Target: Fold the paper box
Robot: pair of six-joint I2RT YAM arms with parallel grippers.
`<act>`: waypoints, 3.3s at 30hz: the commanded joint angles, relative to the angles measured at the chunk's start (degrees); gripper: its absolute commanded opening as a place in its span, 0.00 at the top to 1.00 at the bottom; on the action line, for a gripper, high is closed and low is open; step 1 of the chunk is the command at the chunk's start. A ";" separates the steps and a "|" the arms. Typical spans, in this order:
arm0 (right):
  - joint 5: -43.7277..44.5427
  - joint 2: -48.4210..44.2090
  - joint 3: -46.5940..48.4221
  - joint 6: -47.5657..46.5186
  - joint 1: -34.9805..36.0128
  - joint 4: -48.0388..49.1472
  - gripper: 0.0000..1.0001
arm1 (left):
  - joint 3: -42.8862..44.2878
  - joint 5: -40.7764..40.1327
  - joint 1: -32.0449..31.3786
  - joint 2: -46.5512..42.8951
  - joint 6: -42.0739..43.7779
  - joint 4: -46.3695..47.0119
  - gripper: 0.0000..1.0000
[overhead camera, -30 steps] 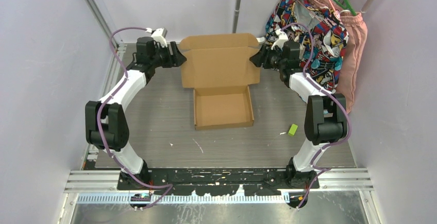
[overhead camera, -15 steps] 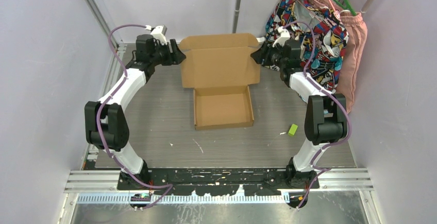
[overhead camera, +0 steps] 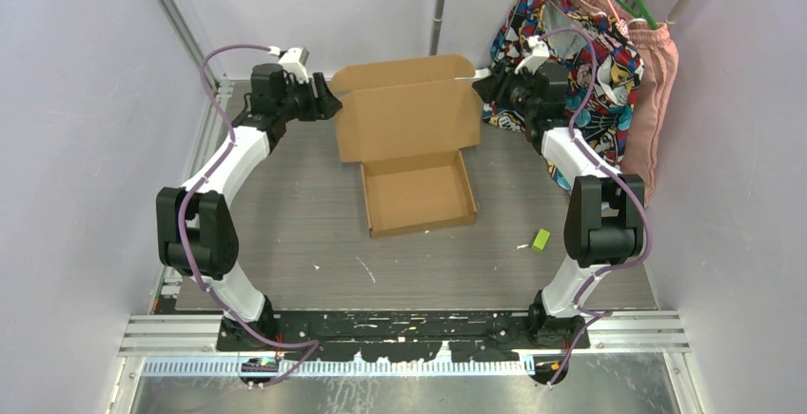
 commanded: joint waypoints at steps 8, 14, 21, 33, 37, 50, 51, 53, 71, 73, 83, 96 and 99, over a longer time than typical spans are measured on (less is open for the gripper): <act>-1.38 -0.42 0.95 -0.72 -0.09 3.07 0.49 | 2.49 0.72 -0.17 -0.54 0.92 1.27 0.41; -1.44 2.41 2.62 -0.62 -0.15 3.73 0.51 | 2.62 0.73 -0.34 -0.38 0.82 1.39 0.41; -2.14 5.47 4.51 -0.02 -0.15 4.32 0.51 | 2.96 0.45 -0.45 -0.24 1.01 1.28 0.42; -3.31 7.14 5.87 1.80 -0.42 7.19 0.56 | 3.27 -0.18 -0.76 0.42 1.37 0.88 0.43; -4.24 7.88 6.70 2.33 -0.42 7.25 0.58 | 3.15 -0.34 -0.88 0.71 1.44 0.96 0.44; -4.61 7.95 5.90 2.78 -0.44 7.33 0.70 | 2.80 -0.79 -0.87 0.72 1.88 1.06 0.49; -4.63 7.90 5.78 2.85 -0.49 7.33 0.70 | 2.84 -0.79 -0.87 0.82 1.95 1.08 0.52; -4.60 7.81 5.57 3.06 -0.42 7.61 0.70 | 3.08 -0.89 -0.89 1.03 1.88 1.10 0.56; -5.26 7.62 4.39 4.24 -0.23 8.70 0.72 | 4.38 0.66 -1.34 3.05 0.92 1.67 0.78; -5.18 7.39 4.10 4.32 -0.09 8.77 0.73 | 4.47 0.70 -1.33 3.05 0.72 1.71 0.80; -1.61 4.55 1.31 2.47 1.73 6.84 0.82 | 4.14 -1.27 -3.10 2.10 0.50 1.81 0.82; 8.61 -2.01 -2.77 -4.37 7.51 -0.74 0.84 | 3.55 -9.50 -8.48 0.43 2.49 -0.74 0.83; 10.90 -3.70 -4.01 -5.23 8.49 -1.64 0.85 | 2.54 -10.52 -8.95 -0.67 2.58 -0.67 0.83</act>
